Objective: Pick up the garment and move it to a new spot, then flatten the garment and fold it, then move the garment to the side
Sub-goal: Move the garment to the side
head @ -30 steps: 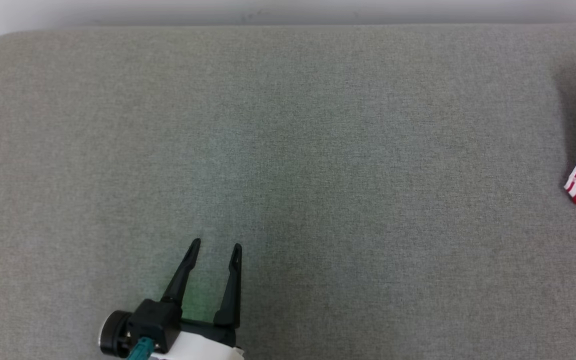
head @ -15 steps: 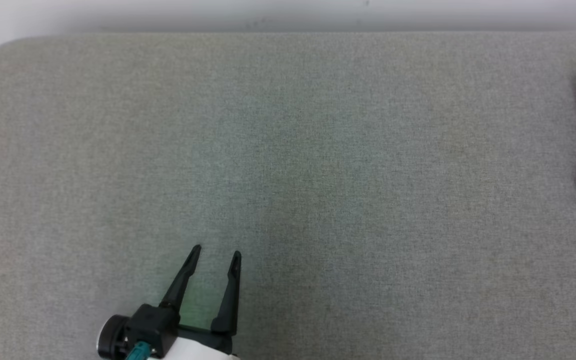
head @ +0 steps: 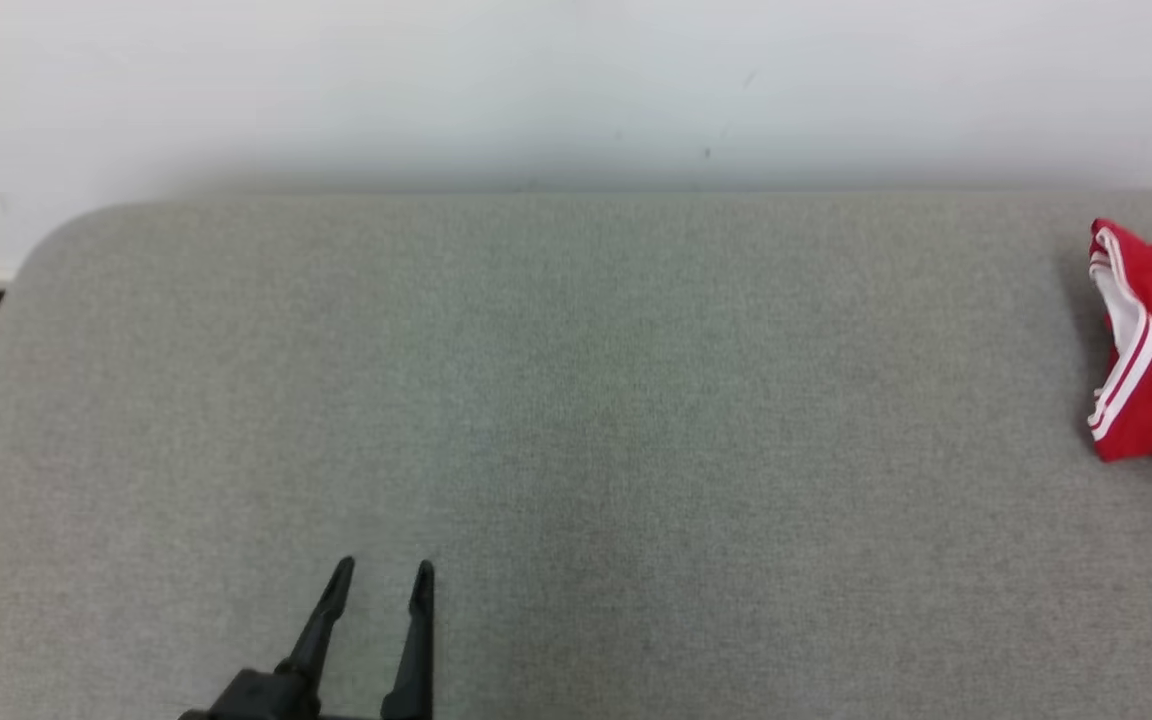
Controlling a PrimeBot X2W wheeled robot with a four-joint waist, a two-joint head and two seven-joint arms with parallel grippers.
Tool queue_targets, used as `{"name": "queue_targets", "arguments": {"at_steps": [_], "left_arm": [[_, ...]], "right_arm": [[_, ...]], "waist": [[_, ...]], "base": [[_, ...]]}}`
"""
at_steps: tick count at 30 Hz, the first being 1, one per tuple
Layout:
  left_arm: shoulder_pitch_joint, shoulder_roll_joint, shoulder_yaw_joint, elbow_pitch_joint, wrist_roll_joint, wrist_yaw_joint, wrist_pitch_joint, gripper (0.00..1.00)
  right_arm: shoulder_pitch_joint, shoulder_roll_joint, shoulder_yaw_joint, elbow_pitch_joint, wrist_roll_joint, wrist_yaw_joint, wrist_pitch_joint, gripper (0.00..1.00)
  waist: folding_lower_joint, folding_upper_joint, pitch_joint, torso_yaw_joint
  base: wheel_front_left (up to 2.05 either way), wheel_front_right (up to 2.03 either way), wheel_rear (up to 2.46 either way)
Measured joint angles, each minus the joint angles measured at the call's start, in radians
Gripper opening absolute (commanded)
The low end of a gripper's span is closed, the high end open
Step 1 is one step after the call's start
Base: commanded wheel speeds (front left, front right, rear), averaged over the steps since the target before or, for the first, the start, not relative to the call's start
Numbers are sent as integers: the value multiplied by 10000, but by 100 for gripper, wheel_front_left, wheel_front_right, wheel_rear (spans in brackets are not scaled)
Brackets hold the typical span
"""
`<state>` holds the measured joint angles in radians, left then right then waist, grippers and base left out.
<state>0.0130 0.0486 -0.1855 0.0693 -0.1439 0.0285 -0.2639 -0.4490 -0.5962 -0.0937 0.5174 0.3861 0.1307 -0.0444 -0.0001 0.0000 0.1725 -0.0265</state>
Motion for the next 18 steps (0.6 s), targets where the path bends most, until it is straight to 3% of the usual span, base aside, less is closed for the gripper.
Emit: {"name": "queue_targets", "arguments": {"at_steps": [4, 11, 18], "left_arm": [[451, 2, 324, 130, -29, 31, 0, 100], [1267, 2, 727, 209, -59, 132, 0, 100], [1442, 2, 907, 318, -58, 159, 0, 100]], "right_arm": [[1137, 1135, -435, -744, -798, 0, -972, 100], [3170, 3242, -696, -1975, -1845, 2, -1714, 100], [4539, 4403, -291, -2489, -2351, 2, -2098, 100]], "waist": [[0, 0, -630, -47], [-1, 0, -1638, -448], [-1, 0, -2139, -855]], "base": [[0, 0, 0], [0, 0, 0], [0, 0, 0]]}}
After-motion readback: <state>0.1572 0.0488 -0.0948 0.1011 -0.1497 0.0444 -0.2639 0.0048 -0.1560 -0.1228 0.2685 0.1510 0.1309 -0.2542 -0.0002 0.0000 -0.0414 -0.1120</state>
